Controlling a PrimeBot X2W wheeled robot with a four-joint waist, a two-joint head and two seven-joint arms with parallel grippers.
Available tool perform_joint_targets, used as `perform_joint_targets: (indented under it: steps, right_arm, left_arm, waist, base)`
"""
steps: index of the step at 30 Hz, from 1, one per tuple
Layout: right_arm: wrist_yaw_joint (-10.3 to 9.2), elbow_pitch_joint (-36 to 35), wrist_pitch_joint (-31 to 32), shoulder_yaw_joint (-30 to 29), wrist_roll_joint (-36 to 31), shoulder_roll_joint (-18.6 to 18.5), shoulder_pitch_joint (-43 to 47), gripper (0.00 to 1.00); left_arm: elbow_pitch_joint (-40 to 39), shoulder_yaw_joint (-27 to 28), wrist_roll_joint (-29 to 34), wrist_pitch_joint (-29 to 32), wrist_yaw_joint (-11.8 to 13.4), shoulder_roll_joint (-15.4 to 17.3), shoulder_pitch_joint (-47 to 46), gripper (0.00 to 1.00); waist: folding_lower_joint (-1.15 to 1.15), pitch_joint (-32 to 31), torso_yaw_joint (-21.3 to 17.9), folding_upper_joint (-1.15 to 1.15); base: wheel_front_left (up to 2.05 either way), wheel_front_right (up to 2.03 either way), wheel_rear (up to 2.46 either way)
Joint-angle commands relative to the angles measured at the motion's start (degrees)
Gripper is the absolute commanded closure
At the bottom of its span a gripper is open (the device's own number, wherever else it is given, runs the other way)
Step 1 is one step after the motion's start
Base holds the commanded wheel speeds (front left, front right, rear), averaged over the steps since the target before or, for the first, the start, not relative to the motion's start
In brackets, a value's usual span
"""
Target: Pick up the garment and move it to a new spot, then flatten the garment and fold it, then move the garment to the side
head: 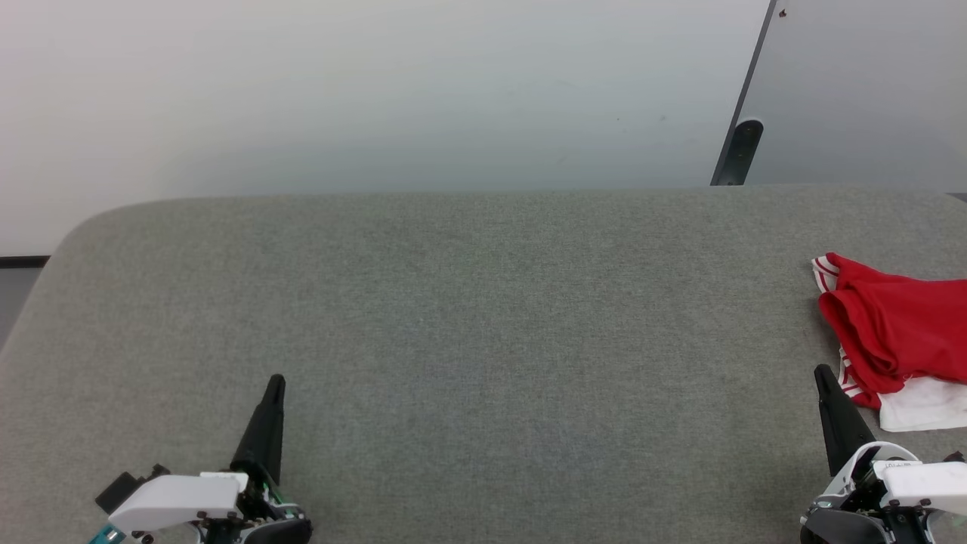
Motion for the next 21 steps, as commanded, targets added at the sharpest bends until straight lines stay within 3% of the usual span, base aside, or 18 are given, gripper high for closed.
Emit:
perform_joint_targets:
  steps: [1, 21]
  right_arm:
    - [-0.02, -0.13, 0.12, 0.06, 0.21, 0.22, -0.11, 1.0]
    - [-0.02, -0.13, 0.12, 0.06, 0.21, 0.22, -0.11, 1.0]
  left_arm:
    - [-0.06, 0.14, -0.18, 0.17, -0.16, 0.06, -0.59, 1.0]
    - [-0.06, 0.14, -0.19, 0.17, -0.16, 0.07, -0.59, 1.0]
  waist:
    - [0.0, 0.0, 0.0, 0.0]
    - [0.0, 0.0, 0.0, 0.0]
  base:
    - [0.0, 0.0, 0.0]
    - [0.0, 0.0, 0.0]
